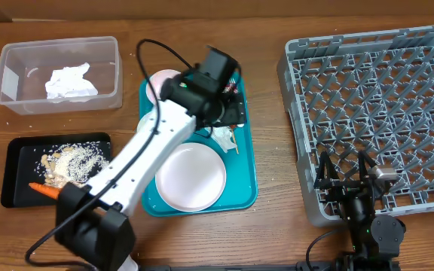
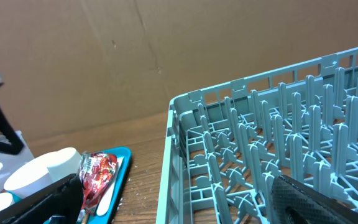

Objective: Sort waste into correct bins and load items into the dishwasher rack

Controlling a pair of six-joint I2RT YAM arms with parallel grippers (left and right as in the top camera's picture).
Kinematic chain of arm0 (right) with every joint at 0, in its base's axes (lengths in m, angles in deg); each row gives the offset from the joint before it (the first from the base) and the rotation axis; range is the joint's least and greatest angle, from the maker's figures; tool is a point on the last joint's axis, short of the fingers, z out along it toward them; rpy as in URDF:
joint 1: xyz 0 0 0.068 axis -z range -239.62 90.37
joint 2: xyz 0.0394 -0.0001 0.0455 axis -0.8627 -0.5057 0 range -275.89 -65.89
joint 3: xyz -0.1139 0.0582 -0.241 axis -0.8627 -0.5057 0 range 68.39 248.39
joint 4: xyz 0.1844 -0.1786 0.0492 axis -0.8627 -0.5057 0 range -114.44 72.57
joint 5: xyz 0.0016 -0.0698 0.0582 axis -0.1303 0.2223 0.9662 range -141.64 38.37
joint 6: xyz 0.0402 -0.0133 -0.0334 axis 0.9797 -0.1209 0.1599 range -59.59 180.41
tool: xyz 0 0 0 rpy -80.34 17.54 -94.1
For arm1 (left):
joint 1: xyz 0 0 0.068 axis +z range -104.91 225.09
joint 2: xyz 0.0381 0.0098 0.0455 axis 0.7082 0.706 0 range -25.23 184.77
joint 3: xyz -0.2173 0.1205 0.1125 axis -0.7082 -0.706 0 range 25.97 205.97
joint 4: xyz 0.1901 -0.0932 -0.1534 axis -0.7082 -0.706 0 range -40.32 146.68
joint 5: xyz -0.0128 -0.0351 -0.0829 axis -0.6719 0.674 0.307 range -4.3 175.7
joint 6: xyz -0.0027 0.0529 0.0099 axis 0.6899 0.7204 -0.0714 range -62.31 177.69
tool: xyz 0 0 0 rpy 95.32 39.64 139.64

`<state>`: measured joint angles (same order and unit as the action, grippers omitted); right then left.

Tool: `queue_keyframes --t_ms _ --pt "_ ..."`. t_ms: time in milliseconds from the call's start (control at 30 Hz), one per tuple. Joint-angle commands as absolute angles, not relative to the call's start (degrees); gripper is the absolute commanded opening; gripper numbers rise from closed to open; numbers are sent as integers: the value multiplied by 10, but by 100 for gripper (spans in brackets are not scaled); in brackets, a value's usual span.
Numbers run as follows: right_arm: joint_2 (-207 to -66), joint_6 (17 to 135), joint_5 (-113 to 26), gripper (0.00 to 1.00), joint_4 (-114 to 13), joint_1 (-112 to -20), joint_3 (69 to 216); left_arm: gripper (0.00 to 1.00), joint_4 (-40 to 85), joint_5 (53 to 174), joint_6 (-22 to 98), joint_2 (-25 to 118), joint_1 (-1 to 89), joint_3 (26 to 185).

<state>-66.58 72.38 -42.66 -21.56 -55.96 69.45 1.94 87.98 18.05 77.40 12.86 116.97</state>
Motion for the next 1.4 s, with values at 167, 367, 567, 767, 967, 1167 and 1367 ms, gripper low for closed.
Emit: queue_keyframes --t_ms 167,367,567,767,967,1167,1367 --pt "-661 721 -430 100 -214 -557 689 78 60 811 43 902 96 1160" --pt "-661 721 -430 100 -214 -557 689 76 75 794 34 934 95 1160" --pt "-661 721 -430 100 -214 -557 689 68 89 802 34 960 95 1160" --pt "-661 721 -430 100 -214 -557 689 47 82 802 37 963 95 1160" --pt "-661 721 -430 100 -214 -557 689 25 57 797 37 963 94 1160" --pt "-661 721 -430 100 -214 -557 689 4 45 802 39 961 94 1161" --pt "-661 721 -430 100 -214 -557 689 4 -8 823 59 935 94 1190"
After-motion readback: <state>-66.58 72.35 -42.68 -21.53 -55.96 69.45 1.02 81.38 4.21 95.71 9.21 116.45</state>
